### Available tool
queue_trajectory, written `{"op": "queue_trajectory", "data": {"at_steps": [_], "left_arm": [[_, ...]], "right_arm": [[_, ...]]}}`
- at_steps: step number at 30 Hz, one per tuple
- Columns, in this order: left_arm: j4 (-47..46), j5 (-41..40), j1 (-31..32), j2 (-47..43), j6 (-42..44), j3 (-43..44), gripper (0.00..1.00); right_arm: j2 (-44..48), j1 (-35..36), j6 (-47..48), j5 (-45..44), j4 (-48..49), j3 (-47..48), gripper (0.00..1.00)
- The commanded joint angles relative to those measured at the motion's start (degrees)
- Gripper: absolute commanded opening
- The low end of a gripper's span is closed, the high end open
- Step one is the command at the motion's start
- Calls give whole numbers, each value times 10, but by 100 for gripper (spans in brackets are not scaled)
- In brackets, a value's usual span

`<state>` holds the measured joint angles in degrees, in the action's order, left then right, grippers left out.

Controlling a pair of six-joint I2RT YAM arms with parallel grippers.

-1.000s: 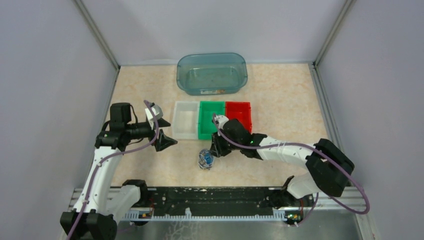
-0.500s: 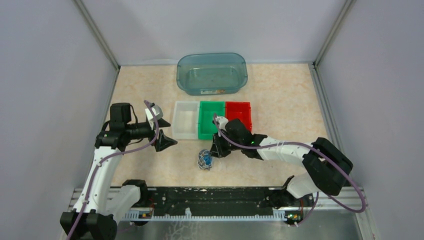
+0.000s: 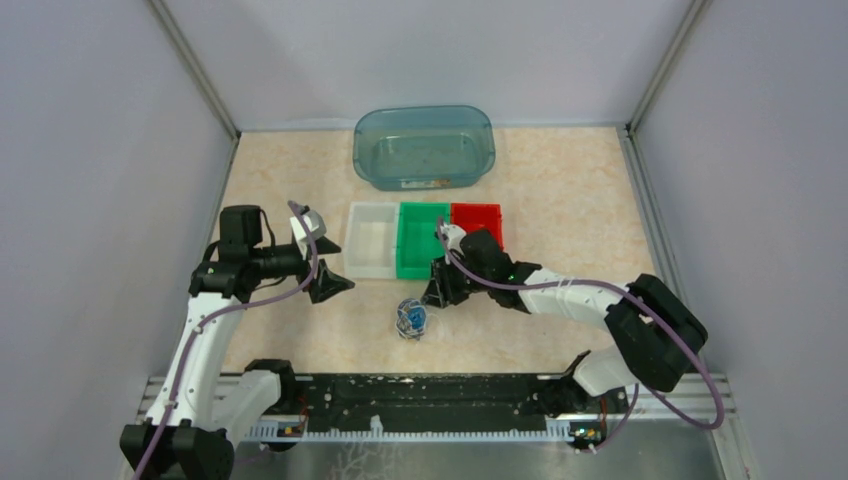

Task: Untangle the cables

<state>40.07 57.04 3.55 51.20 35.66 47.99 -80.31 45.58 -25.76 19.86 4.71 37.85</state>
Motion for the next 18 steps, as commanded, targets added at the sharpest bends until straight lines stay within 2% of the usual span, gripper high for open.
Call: {"op": "queue_trajectory", "data": {"at_steps": [1, 6, 11, 18], "left_arm": [[9, 12, 3, -4, 11, 20, 98], [10, 12, 4, -4, 11, 21, 98], [14, 12, 4, -6, 13, 24, 98], [18, 13, 3, -8, 15, 26, 98]], "right_arm": [[16, 1, 3, 59, 41, -4, 38], [0, 1, -14, 130, 84, -19, 37], [-14, 3, -15, 119, 86, -14, 35], [-20, 3, -35, 113, 116, -13, 23]]}}
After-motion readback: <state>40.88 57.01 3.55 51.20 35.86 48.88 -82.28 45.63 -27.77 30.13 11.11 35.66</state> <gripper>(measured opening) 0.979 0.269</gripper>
